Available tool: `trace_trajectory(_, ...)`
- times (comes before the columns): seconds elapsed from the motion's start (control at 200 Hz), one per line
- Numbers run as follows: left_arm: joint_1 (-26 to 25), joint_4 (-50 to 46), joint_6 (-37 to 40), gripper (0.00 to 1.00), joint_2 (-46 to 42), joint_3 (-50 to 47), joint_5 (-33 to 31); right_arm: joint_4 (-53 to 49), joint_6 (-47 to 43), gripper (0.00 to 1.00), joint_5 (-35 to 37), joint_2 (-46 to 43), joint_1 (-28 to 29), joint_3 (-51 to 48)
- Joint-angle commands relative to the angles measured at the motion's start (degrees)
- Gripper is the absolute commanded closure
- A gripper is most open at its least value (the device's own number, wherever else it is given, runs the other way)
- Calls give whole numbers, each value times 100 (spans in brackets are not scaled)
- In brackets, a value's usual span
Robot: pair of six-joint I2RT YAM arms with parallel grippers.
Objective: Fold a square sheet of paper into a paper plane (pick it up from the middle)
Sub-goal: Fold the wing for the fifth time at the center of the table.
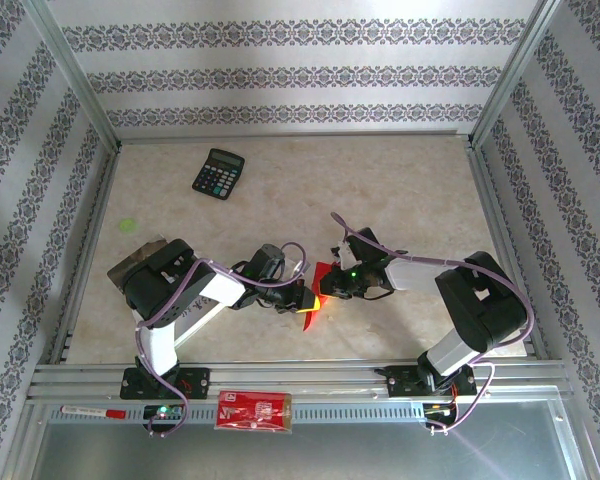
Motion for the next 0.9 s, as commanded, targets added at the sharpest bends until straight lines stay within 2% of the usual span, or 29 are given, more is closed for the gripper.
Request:
trace_trajectory(0.0, 109, 158, -69, 100, 88, -83, -25, -9, -81, 87, 133, 95, 39, -17)
trace_trajectory(0.49, 114, -2, -29, 100, -32, -165, -165, -354, -168, 88, 567, 319, 65, 91)
trace_trajectory(0.894, 118, -892, 364, 78, -774, -175, -431, -424, -50, 90, 716, 323, 102, -34)
